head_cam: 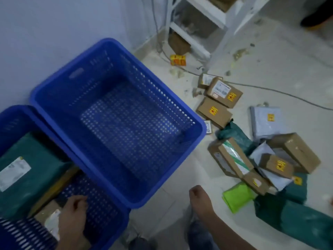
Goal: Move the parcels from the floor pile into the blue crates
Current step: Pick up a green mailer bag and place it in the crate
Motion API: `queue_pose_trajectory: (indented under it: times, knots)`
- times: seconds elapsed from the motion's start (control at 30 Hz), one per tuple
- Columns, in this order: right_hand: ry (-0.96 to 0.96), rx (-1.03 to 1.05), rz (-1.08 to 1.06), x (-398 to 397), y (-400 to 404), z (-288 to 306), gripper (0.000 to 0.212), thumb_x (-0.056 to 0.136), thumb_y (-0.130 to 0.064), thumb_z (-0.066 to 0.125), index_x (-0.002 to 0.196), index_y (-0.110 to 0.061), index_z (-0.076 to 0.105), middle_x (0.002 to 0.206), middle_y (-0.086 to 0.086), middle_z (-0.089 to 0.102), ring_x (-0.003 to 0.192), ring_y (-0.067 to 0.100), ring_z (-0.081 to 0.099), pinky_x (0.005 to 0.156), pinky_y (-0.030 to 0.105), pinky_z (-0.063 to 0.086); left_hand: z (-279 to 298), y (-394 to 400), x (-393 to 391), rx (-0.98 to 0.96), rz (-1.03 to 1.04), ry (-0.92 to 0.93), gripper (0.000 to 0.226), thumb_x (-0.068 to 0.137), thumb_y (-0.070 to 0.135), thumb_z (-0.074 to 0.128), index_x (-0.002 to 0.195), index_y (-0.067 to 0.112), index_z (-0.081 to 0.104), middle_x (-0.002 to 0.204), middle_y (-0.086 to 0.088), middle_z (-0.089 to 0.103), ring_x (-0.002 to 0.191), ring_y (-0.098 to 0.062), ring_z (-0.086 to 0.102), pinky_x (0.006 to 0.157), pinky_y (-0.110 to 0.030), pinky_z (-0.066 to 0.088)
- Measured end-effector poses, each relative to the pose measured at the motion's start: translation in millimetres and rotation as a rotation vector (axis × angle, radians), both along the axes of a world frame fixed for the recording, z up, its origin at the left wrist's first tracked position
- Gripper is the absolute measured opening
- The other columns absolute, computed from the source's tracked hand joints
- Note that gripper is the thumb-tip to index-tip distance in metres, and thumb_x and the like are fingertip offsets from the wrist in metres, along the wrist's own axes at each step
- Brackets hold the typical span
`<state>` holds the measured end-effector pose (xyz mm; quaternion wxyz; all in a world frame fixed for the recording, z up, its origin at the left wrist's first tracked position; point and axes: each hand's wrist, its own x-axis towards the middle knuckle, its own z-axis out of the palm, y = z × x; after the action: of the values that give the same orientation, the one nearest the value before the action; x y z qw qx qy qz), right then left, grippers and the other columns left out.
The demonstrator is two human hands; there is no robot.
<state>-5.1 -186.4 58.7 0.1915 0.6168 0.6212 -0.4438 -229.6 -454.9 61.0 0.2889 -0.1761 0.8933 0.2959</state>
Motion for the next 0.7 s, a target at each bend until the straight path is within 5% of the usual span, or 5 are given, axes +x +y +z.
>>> queue_pose_trajectory:
  times: [0.07, 0.2, 0.43, 0.53, 0.7]
  knots:
    - [-0.030, -0.050, -0.019, 35.5, 20.8, -1.7, 0.024, 0.081, -0.040, 0.043, 0.061, -0.026, 0.047, 0.078, 0.011, 0.064, 0.076, 0.028, 0.061, 0.068, 0.032, 0.046, 18.4, 61.0, 42.6, -0.040, 0.018, 0.015, 0.018, 0.094, 0.003, 0.043, 0.088, 0.008, 0.060, 0.090, -0.017, 0.064, 0.083, -0.033, 0.058, 0.080, -0.040, 0.045]
    - [-0.044, -0.255, -0.263, 97.2, 72.2, 3.5, 0.019, 0.088, -0.024, 0.047, 0.070, -0.019, 0.048, 0.072, 0.003, 0.054, 0.078, 0.026, 0.057, 0.060, 0.028, 0.041, 37.2, 182.2, 128.1, 0.001, -0.144, 0.014, 0.015, 0.093, 0.004, 0.046, 0.088, 0.010, 0.058, 0.088, -0.017, 0.060, 0.081, -0.032, 0.054, 0.075, -0.038, 0.042]
    - [-0.067, -0.270, -0.598, 186.3, 169.7, 8.4, 0.016, 0.093, -0.006, 0.041, 0.078, -0.007, 0.044, 0.065, 0.010, 0.048, 0.052, 0.020, 0.043, 0.049, 0.023, 0.031, 35.7, 356.5, 223.7, 0.172, -0.723, -0.251, 0.013, 0.092, 0.010, 0.049, 0.087, 0.020, 0.054, 0.096, -0.007, 0.061, 0.090, -0.025, 0.058, 0.081, -0.034, 0.046]
    - [-0.047, -0.248, -0.671, 211.4, 189.3, 5.0, 0.008, 0.093, -0.008, 0.041, 0.093, -0.003, 0.048, 0.068, 0.010, 0.049, 0.054, 0.020, 0.045, 0.050, 0.023, 0.033, 34.8, 398.6, 236.0, 0.161, -0.943, -0.351, 0.010, 0.094, 0.014, 0.047, 0.088, 0.019, 0.053, 0.094, -0.002, 0.058, 0.089, -0.022, 0.056, 0.075, -0.026, 0.041]
    - [-0.039, -0.311, -0.746, 230.5, 189.1, 6.0, 0.020, 0.093, -0.008, 0.041, 0.073, -0.011, 0.042, 0.064, 0.007, 0.047, 0.051, 0.017, 0.041, 0.048, 0.022, 0.031, 9.0, 403.0, 225.7, -0.048, -1.091, -0.490, 0.016, 0.094, 0.020, 0.044, 0.080, 0.016, 0.050, 0.097, -0.012, 0.062, 0.089, -0.025, 0.058, 0.072, -0.028, 0.040]
